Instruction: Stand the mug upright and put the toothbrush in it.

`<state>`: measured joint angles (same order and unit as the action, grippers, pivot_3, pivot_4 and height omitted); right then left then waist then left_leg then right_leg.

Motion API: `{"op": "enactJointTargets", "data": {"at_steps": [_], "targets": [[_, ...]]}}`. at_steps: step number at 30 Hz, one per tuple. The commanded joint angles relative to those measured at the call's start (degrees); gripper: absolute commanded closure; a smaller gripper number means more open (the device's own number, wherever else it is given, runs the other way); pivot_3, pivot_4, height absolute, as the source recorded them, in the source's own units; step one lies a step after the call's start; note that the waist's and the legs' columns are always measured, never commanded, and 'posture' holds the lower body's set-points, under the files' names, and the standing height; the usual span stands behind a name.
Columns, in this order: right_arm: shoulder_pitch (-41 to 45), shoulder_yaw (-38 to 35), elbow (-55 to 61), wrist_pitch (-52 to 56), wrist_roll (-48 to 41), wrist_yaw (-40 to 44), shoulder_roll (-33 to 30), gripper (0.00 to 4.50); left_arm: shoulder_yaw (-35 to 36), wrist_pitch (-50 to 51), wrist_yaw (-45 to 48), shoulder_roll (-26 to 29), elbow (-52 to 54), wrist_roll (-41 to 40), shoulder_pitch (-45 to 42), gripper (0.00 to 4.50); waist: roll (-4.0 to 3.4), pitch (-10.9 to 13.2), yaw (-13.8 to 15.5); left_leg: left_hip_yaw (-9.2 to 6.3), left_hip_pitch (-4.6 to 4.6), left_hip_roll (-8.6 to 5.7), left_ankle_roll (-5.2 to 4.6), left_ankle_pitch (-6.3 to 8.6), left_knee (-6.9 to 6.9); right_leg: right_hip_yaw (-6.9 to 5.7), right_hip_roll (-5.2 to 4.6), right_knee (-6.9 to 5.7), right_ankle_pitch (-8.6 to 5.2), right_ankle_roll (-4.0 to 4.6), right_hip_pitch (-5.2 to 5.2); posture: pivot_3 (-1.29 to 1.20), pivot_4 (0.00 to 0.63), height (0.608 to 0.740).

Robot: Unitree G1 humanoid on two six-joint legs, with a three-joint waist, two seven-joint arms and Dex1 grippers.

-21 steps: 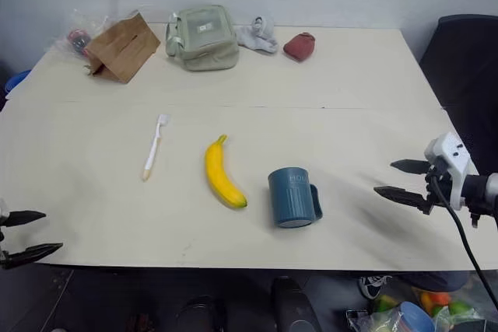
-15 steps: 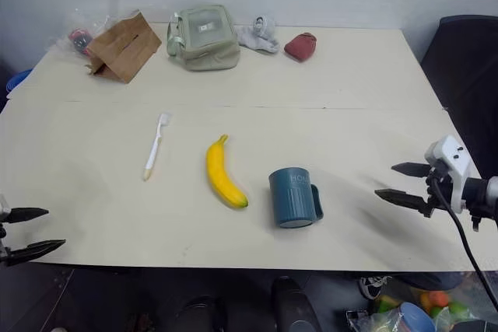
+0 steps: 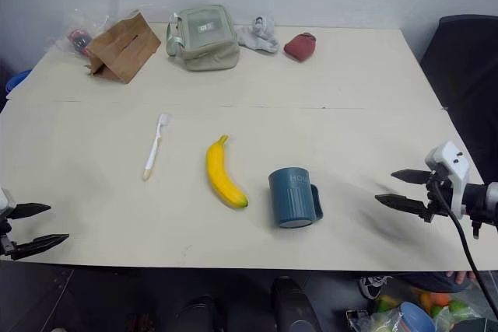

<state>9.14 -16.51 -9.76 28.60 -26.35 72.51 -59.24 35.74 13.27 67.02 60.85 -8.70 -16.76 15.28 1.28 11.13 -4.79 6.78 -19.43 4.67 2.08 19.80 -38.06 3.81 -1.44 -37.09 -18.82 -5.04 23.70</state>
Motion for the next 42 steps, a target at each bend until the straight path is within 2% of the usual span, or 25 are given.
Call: {"op": "enactJointTargets", "data": {"at_steps": [1, 8, 12, 13, 17, 19, 21, 23, 26, 28, 33, 36, 42], "targets": [[-0.7, -3.3, 3.3, 2.7, -2.9, 0.8, -1.7, 0.04, 0.3, -0.9, 0.0, -0.3, 2.5, -0.7, -0.3, 0.00, 0.01, 0.0, 0.0, 0.00, 0.00, 0.00, 0.00, 0.00, 0.00, 0.00, 0.00, -0.01, 0.00, 0.00, 0.00, 0.00, 0.150, 0.740], [-2.6, -5.0, 5.7, 1.9, -2.0, -0.5, -1.6, 0.04, -1.5, 2.9, 3.9, 1.7, 4.4, -4.0, -3.7, 0.00, 0.02, 0.0, 0.0, 0.00, 0.01, 0.00, 0.00, 0.00, 0.00, 0.01, 0.03, -0.01, 0.01, -0.01, 0.00, 0.00, 0.150, 0.740], [-4.9, -5.5, 8.0, 0.0, 0.1, -0.9, -3.3, 0.04, -5.7, 1.3, 0.9, 2.3, 7.0, -3.3, -12.0, 0.00, 0.02, 0.0, 0.3, 0.02, 0.00, -0.01, 0.02, 0.00, -0.02, 0.03, 0.02, -0.01, 0.01, -0.01, 0.00, 0.00, 0.150, 0.740], [-4.9, -6.3, 9.4, 1.3, -1.0, -0.5, -3.8, 0.04, -7.6, 1.2, 1.8, 2.9, 7.8, -3.6, -14.6, 0.00, 0.02, 0.0, 0.5, -0.01, -0.01, -0.03, 0.02, 0.00, -0.04, 0.01, 0.04, -0.01, 0.02, -0.03, -0.02, 0.00, 0.150, 0.740], [-5.7, -12.5, 20.9, 11.1, -9.9, 3.8, -8.2, 0.04, -25.1, -2.9, 12.5, 3.9, 7.3, -1.3, -35.9, 0.00, -0.03, 0.0, 1.6, 0.02, -0.01, -0.10, 0.09, -0.06, -0.14, 0.14, 0.41, -0.08, 0.08, -0.14, -0.03, 0.00, 0.150, 0.740], [-9.0, -16.7, 27.4, 15.1, -13.2, 8.1, -10.9, 0.04, -34.4, -9.5, 19.5, 1.4, 3.2, 3.3, -47.1, 0.00, -0.04, 0.0, 1.7, 0.08, 0.00, -0.07, 0.26, -0.14, -0.16, 0.25, 0.54, -0.09, 0.09, -0.16, -0.02, 0.00, 0.150, 0.740], [-11.1, -20.0, 31.2, 17.5, -15.4, 10.6, -12.4, 0.04, -39.7, -13.7, 23.7, -1.4, -1.8, 5.7, -54.8, 0.00, -0.09, -0.1, 2.6, 0.08, -0.03, 0.06, 0.35, -0.12, -0.14, 0.37, 0.88, 0.10, 0.08, -0.17, -0.04, 0.00, 0.150, 0.740], [-8.8, -22.6, 33.7, 20.3, -18.7, 8.4, -13.1, 0.04, -46.6, -19.9, 25.2, -5.6, -9.5, 7.9, -63.3, 0.00, -0.06, -0.1, 2.7, 0.13, -0.05, 0.11, 0.34, -0.09, -0.15, 0.48, 0.94, 0.13, 0.08, -0.17, 0.00, 0.00, 0.150, 0.740], [-6.5, -24.5, 36.4, 23.4, -21.8, 5.7, -13.2, 0.04, -54.3, -29.8, 25.5, -8.7, -19.5, 9.8, -70.8, 0.00, -0.03, 0.0, 2.5, 0.25, -0.21, 0.07, 0.28, 0.00, -0.45, 0.84, 0.99, 0.09, 0.18, -0.34, 0.16, 0.00, 0.150, 0.740], [-6.5, -26.9, 39.8, 25.7, -24.0, 4.3, -12.5, 0.04, -58.4, -37.2, 25.5, -13.0, -27.8, 11.8, -75.9, 0.00, -0.02, 0.0, 2.5, 0.25, -0.26, 0.07, 0.12, 0.16, -0.75, 1.09, 1.04, 0.00, 0.20, -0.39, 0.21, 0.00, 0.150, 0.740], [-8.7, -31.7, 45.8, 29.9, -28.0, 0.8, -10.6, 0.04, -64.5, -46.1, 25.5, -20.3, -39.0, 11.3, -82.5, 0.00, 0.04, -0.1, 3.2, 0.26, -0.95, -0.04, -0.07, 0.25, -1.20, 1.33, 1.01, -0.05, 0.41, -0.76, 0.77, 0.00, 0.150, 0.740], [-10.2, -34.2, 47.9, 31.6, -29.4, -1.7, -8.9, 0.04, -65.4, -49.1, 25.5, -25.9, -43.8, 11.0, -85.6, 0.00, 0.06, 0.0, 3.2, 0.26, -1.14, -0.06, -0.15, 0.29, -1.25, 1.42, 0.99, 0.00, 0.44, -0.81, 0.97, 0.00, 0.150, 0.740], [-13.5, -38.0, 50.3, 32.6, -30.7, -5.2, -6.4, 0.04, -69.9, -56.2, 25.5, -32.1, -50.1, 13.3, -88.0, 0.00, 0.08, -0.1, 3.3, 0.27, -1.88, -0.13, -0.26, 0.36, -1.81, 1.50, 0.99, -0.28, 0.50, -0.93, 1.60, 0.00, 0.150, 0.740]]}}
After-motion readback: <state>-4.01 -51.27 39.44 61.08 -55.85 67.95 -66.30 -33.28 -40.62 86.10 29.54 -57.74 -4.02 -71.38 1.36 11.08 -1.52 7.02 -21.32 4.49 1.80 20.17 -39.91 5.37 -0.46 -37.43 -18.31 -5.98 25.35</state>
